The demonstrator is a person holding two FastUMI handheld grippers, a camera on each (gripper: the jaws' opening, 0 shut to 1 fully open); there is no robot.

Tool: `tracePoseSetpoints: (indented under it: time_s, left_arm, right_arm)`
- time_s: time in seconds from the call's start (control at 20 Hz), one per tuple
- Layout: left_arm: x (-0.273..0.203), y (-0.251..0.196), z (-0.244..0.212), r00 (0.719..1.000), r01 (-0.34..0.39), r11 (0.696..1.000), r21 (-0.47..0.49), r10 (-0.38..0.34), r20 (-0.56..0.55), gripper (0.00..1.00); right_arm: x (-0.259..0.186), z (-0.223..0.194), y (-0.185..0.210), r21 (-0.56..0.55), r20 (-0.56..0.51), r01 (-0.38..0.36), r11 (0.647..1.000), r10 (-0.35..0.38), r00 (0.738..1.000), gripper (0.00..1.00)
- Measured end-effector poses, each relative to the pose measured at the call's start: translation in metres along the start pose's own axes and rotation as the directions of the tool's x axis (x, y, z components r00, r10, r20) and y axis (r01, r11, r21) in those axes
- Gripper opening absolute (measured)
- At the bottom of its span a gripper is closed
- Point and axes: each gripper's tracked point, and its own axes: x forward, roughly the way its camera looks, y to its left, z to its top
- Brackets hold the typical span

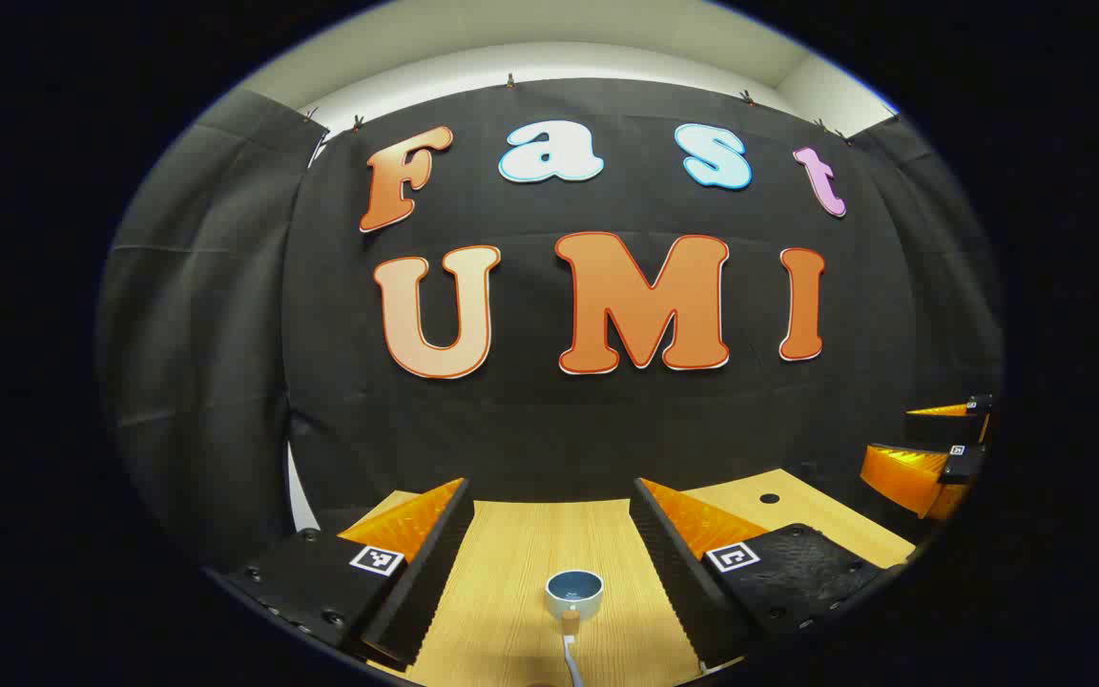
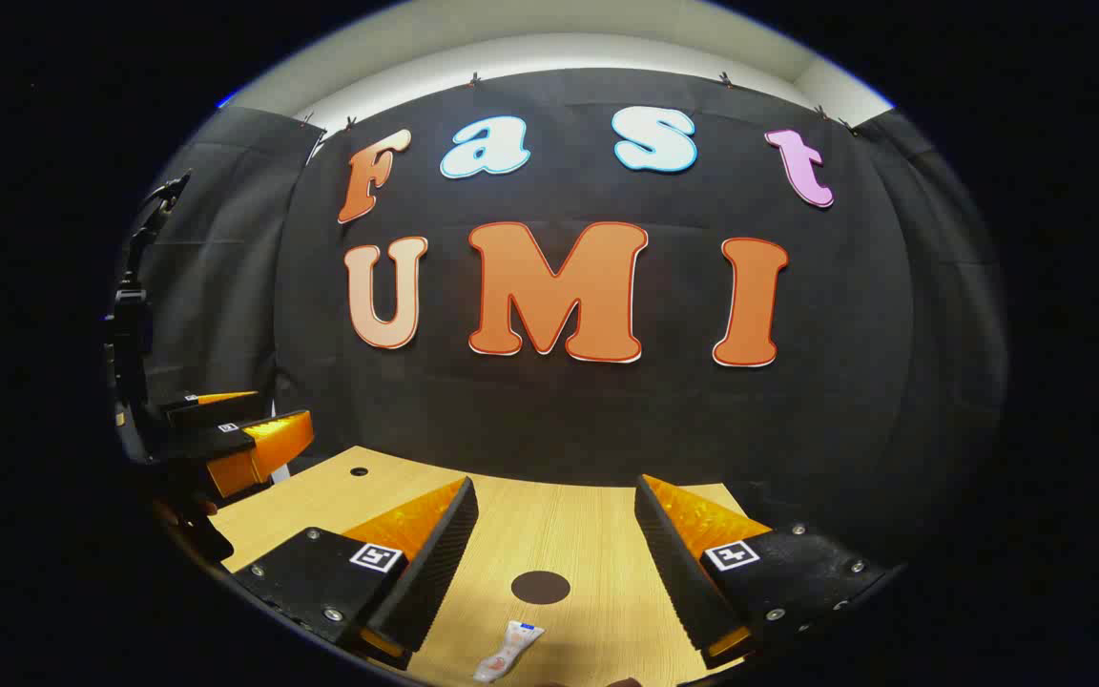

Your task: Put the toothbrush and toothpaste on the desktop into the cup, then pick up the cup and place it on the coaster on the desktop.

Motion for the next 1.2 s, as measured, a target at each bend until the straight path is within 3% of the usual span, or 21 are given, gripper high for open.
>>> tracePoseSetpoints:
  time_s: [0.8,1.2]
  left_arm:
    - [0.005,0.02,-0.005,0.998,-0.055,0.998,0.012,0.056,-0.031,0.99]
    - [0.008,0.013,-0.02,0.995,-0.058,0.998,-0.005,0.057,-0.081,0.99]
  right_arm:
    - [0.006,0.003,-0.03,-0.056,-0.007,0.02,0.998,-0.021,1.0,0.99]
    - [0.013,-0.023,-0.026,-0.015,-0.058,-0.008,1.0,0.007,0.998,0.99]
